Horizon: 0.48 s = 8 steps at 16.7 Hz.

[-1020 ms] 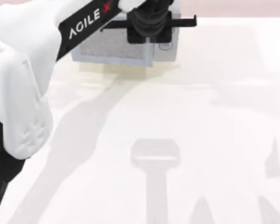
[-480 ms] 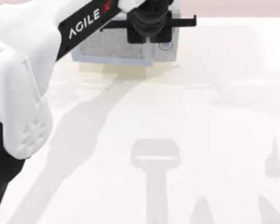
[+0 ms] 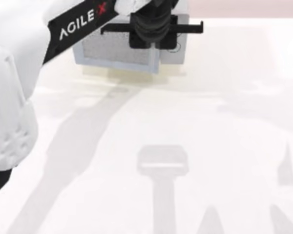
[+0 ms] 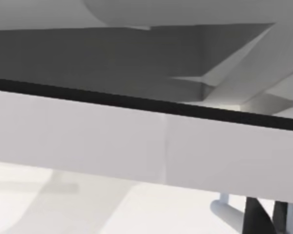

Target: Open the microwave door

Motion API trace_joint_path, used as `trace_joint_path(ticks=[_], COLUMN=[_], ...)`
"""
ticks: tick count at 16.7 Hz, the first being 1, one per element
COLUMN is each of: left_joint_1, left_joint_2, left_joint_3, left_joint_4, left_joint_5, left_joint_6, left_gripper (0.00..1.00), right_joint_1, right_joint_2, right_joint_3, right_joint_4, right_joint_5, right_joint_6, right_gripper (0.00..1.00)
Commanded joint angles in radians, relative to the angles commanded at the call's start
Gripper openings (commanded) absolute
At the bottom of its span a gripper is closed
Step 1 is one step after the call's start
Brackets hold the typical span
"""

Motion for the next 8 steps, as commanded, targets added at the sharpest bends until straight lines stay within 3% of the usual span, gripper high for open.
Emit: trace_joint_path(ticks=[8], left_joint_1=[0.003], left_joint_2=[-0.042], left_joint_3=[-0.067], left_joint_4=[0.04], left_joint_5=[0.017], left_joint_6=[0.031], left_gripper=[0.0], right_joint_1=[0.0], right_joint_2=[0.0], right_joint_3=[0.0], right_joint_4=[0.0], right_joint_5=[0.0], right_joint_6=[0.0], right_gripper=[1.0])
